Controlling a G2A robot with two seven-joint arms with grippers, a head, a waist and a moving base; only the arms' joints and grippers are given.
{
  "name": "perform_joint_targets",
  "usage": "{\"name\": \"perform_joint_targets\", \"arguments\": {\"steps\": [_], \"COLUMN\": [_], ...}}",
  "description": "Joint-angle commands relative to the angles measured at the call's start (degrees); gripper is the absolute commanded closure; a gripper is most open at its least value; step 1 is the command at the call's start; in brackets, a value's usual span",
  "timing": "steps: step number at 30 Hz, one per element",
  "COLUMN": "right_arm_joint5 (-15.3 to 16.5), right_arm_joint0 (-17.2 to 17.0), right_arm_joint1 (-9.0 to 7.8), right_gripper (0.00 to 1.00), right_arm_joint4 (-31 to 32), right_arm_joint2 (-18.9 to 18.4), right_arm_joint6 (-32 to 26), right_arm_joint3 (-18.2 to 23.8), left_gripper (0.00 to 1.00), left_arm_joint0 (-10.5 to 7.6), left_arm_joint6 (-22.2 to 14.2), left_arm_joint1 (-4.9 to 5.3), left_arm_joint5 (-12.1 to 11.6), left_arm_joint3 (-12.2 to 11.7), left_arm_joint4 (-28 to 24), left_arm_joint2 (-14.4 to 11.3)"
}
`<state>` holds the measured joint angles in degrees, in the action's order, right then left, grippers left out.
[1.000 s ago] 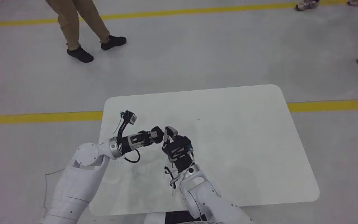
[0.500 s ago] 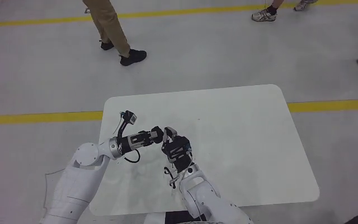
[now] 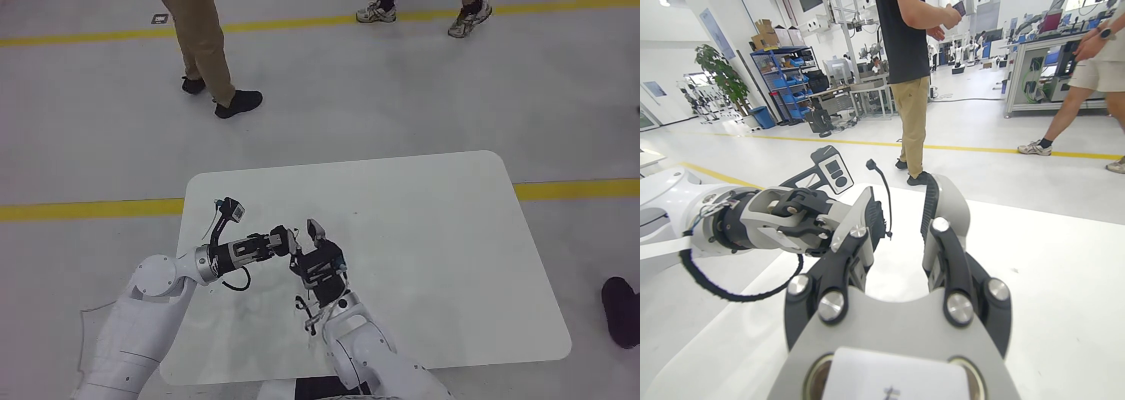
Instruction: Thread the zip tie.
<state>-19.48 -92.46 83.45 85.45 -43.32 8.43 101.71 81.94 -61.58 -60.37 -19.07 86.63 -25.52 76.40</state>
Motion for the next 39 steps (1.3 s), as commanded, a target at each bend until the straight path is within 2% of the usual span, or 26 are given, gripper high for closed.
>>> {"name": "perform_joint_targets", "arguments": {"steps": [1,9,11,13,39], "right_arm_joint5": [0.0,0.0,0.0,0.0,0.0], "right_arm_joint0": [0.0,0.0,0.0,0.0,0.6], "right_arm_joint1": [-0.08,-0.45,-0.52,-0.57,-0.57], "right_gripper": [0.75,0.81,0.88,1.00,1.00], "right_arm_joint4": [0.1,0.2,0.2,0.2,-0.7], "right_arm_joint2": [0.0,0.2,0.3,0.3,1.0], "right_arm_joint6": [0.0,0.1,0.1,-0.1,-0.2], "right_arm_joint3": [0.3,0.9,1.0,1.1,0.1], "left_gripper": [1.00,1.00,1.00,1.00,1.00], "left_arm_joint0": [0.00,0.00,0.00,0.00,0.00], "left_arm_joint6": [0.0,0.0,0.0,0.0,0.0], "left_arm_joint1": [0.00,0.00,0.00,0.00,0.00], "left_arm_joint5": [0.0,0.0,0.0,0.0,0.0], "left_arm_joint3": [0.0,0.0,0.0,0.0,0.0], "left_arm_joint4": [0.0,0.0,0.0,0.0,0.0], "left_arm_joint2": [0.0,0.0,0.0,0.0,0.0]}}
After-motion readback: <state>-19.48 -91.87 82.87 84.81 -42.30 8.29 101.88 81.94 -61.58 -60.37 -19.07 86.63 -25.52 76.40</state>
